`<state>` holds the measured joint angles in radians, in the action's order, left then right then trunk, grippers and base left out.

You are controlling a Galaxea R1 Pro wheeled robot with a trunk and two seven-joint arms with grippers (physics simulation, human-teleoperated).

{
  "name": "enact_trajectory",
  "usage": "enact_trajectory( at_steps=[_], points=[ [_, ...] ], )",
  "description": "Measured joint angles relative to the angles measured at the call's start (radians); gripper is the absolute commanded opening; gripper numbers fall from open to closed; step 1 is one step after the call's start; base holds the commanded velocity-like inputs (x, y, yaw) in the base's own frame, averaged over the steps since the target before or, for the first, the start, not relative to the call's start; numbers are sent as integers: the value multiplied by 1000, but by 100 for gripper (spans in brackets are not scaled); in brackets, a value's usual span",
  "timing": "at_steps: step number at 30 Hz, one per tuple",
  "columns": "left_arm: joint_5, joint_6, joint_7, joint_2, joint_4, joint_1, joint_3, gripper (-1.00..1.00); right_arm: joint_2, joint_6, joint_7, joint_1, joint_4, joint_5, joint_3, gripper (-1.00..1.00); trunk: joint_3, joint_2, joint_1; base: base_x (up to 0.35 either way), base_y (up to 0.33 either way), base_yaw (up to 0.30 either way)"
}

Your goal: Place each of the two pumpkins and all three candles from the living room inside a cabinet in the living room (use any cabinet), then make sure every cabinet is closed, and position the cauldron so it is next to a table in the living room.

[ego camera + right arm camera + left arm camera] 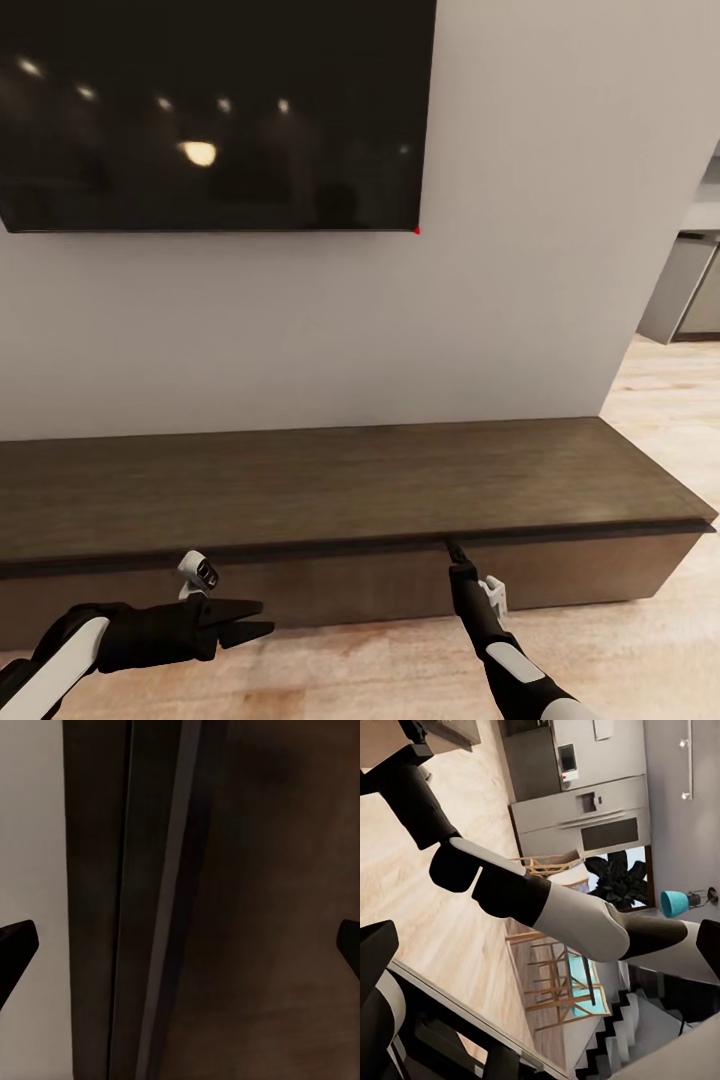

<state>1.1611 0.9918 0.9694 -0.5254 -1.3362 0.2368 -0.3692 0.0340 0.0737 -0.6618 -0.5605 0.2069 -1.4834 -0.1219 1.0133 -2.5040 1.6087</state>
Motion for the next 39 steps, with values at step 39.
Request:
enact_trajectory(
  at_steps=[39],
  points=[
    [0,0,0,0,0,0,0,100,0,0,1,0,0,0,0,100,0,0,0,29,0,0]
  ],
)
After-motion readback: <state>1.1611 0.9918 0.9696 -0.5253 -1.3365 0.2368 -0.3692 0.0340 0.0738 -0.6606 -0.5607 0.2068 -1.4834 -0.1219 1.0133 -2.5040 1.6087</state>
